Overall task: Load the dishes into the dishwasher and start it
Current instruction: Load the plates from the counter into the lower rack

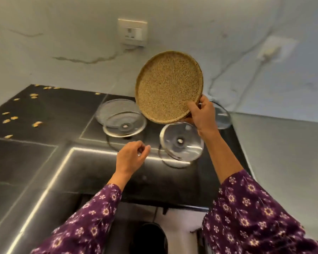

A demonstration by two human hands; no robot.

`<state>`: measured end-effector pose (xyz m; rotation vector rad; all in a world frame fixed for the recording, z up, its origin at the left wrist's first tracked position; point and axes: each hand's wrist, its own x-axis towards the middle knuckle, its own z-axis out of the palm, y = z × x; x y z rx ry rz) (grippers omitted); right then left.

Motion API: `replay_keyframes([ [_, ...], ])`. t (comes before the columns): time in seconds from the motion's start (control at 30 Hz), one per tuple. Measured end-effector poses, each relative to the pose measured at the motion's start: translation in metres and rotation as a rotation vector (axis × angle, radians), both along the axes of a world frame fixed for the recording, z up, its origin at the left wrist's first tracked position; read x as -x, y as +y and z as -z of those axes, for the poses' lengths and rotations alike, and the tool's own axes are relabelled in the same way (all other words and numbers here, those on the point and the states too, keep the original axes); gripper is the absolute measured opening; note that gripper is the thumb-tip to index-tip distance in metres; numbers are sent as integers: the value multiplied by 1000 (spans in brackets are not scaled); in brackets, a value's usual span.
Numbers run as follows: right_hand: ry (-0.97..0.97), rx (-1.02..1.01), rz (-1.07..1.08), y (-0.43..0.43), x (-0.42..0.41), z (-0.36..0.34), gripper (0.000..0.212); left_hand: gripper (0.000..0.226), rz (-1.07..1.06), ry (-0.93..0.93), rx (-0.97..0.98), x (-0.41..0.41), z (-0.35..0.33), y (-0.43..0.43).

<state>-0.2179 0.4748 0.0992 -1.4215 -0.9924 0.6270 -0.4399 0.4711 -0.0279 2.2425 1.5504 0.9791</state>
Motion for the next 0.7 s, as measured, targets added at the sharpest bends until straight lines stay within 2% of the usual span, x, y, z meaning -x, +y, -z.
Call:
replay_keyframes([
  [0.1, -35, 18, 120, -71, -76, 2, 5, 29, 233, 38, -74, -78, -7, -47],
  [0.17, -62, 31, 203, -128, -129, 6, 10, 32, 397, 66, -127, -131, -10, -85],
  [0.33, -83, 104, 430, -272, -244, 27, 17, 31, 636, 159, -133, -254, 0, -169],
  [0.43, -85, 183, 576, -353, -292, 46, 19, 26, 748, 193, -41, -322, 13, -221],
  [0.5, -91, 239, 671, -404, -315, 58, 11, 26, 849, 200, -15, -362, 21, -258],
  [0.6, -98, 311, 780, -468, -341, 77, 12, 24, 956, 217, -11, -410, 30, -301],
  [0.7, -27, 272, 852, -523, -360, 95, 16, 24, 1025, 262, -51, -447, 38, -333],
])
